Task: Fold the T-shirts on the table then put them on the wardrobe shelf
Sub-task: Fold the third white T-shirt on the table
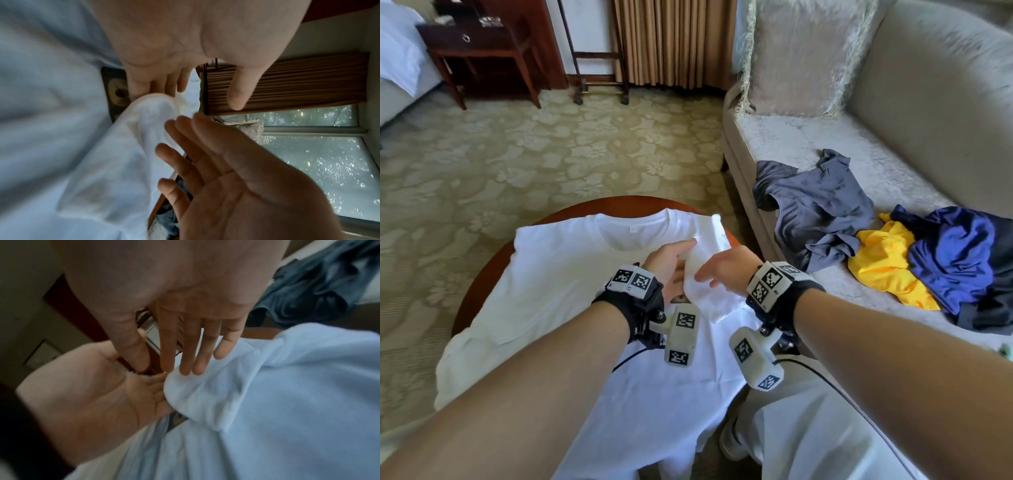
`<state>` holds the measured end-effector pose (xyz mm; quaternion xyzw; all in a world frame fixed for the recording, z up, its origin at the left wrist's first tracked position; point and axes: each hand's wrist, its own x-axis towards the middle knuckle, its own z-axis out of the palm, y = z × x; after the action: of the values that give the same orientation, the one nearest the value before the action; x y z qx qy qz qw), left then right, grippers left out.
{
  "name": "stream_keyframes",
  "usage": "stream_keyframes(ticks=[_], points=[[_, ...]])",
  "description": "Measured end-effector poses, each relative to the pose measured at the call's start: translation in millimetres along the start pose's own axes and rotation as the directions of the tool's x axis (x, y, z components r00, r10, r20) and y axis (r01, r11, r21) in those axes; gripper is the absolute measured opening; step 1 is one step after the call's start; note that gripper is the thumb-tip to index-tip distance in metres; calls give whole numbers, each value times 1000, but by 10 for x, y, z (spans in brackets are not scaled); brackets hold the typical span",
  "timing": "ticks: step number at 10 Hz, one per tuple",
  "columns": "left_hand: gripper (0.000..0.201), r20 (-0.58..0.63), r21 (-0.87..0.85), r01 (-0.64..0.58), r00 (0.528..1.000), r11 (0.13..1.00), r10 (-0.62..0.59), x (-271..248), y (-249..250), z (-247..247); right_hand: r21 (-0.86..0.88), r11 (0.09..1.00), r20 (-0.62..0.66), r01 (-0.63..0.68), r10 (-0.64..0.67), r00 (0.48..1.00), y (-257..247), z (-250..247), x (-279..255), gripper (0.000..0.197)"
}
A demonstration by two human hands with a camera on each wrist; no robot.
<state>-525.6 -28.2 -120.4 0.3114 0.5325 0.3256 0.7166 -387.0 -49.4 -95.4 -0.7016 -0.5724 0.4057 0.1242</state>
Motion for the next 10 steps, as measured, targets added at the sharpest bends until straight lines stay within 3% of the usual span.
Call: stream_keyframes(ticks=[1, 2, 3, 4, 5, 6, 7, 8, 9, 10], points=[[29, -92, 56, -59, 994, 997, 64, 10, 17, -34, -106, 994, -72, -41, 33, 997, 47, -50, 110, 35], [13, -90, 87, -59, 994, 994, 67, 12, 55, -80, 142, 984, -74, -112, 124, 990, 80, -1, 228, 44], [12, -80, 120, -33, 996, 992, 43, 16, 73, -192, 396, 899, -8, -188, 208, 978, 13, 99, 301, 49], [4, -57, 125, -54, 996, 991, 62, 4, 79, -286, 389, 911, 45, -134, 127, 991, -89, 200, 271, 44], [15, -99, 175, -106, 987, 979, 125, -12, 95, -353, 427, 899, 58, -93, 75, 995, -182, 264, 241, 32], [15, -188, 200, -144, 965, 969, 182, -32, 170, -438, 597, 794, 119, -112, 50, 992, -253, 263, 220, 34], [11, -300, 192, -154, 931, 969, 208, -13, 259, -652, 632, 769, 94, -98, 50, 994, -302, 241, 265, 33], [13, -420, 250, -166, 869, 954, 261, 3, 383, -978, 655, 747, -21, -116, 172, 985, -341, 182, 414, 19], [35, -546, 395, -105, 772, 913, 326, 33, 550, -1388, 469, 862, -204, -193, 319, 926, -365, 77, 642, 24], [47, -593, 548, 1, 705, 837, 388, 96, 691, -1811, 259, 928, -333, -268, 346, 877, -437, 17, 765, 47]])
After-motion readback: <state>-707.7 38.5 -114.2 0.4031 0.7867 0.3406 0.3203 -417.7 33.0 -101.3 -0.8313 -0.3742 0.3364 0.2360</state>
